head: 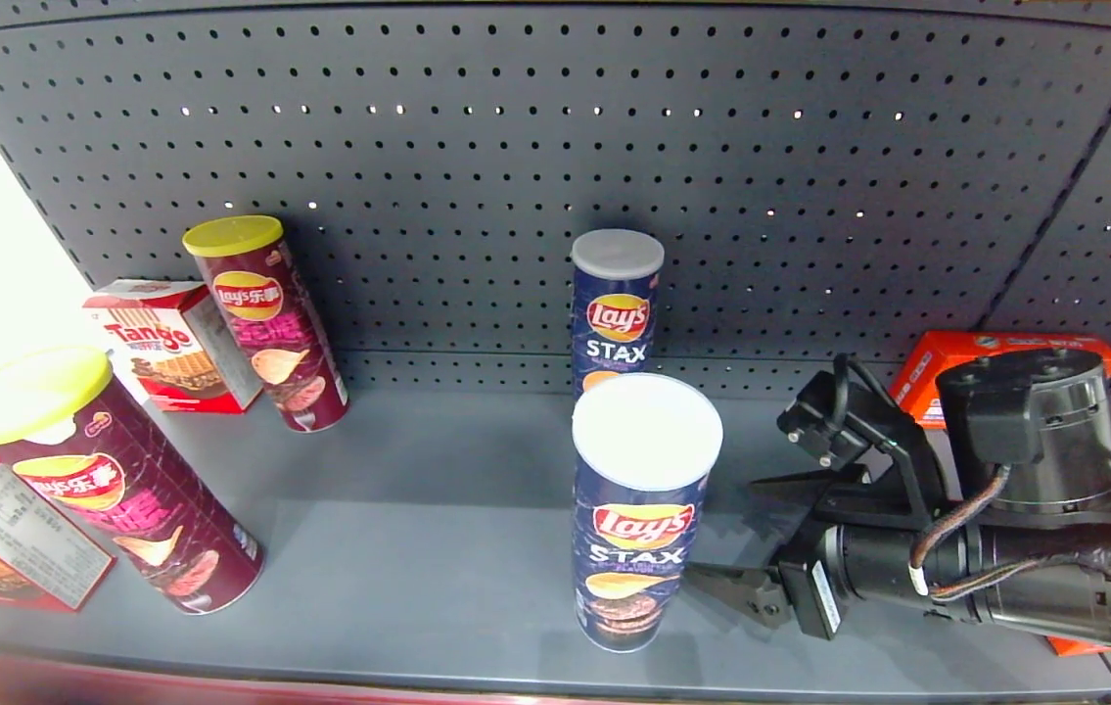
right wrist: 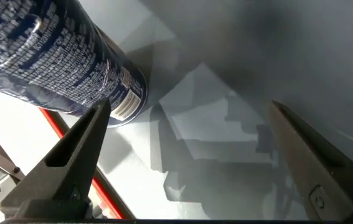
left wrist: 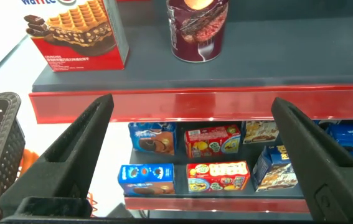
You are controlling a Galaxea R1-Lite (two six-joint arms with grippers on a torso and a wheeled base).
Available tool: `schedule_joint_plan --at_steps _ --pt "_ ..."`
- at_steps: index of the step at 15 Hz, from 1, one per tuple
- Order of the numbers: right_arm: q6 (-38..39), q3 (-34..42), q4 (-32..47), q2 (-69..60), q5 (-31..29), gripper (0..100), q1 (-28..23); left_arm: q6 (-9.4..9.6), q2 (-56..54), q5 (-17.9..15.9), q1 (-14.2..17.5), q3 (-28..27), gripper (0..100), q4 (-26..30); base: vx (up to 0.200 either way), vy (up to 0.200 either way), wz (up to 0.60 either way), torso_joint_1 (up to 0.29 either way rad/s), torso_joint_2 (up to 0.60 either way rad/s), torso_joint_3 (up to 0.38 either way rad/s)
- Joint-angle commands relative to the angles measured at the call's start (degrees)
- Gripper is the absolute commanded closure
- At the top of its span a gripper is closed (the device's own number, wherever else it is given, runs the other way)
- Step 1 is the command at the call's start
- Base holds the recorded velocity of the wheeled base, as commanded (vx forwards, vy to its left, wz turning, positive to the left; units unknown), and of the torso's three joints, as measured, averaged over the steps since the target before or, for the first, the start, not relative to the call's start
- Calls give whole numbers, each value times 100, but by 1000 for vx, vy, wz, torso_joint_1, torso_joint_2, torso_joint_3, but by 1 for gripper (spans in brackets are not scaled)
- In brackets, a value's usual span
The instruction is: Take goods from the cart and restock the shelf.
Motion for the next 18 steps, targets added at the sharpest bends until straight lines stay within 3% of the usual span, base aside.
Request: schedule_joint_plan --at_steps 1,18 --pt "-2 -34 -10 39 -3 0 10 -1 8 0 4 0 0 -2 0 0 0 0 0 0" --pt "-2 -86 -133 170 -3 0 1 -1 8 0 4 0 0 -2 0 0 0 0 0 0"
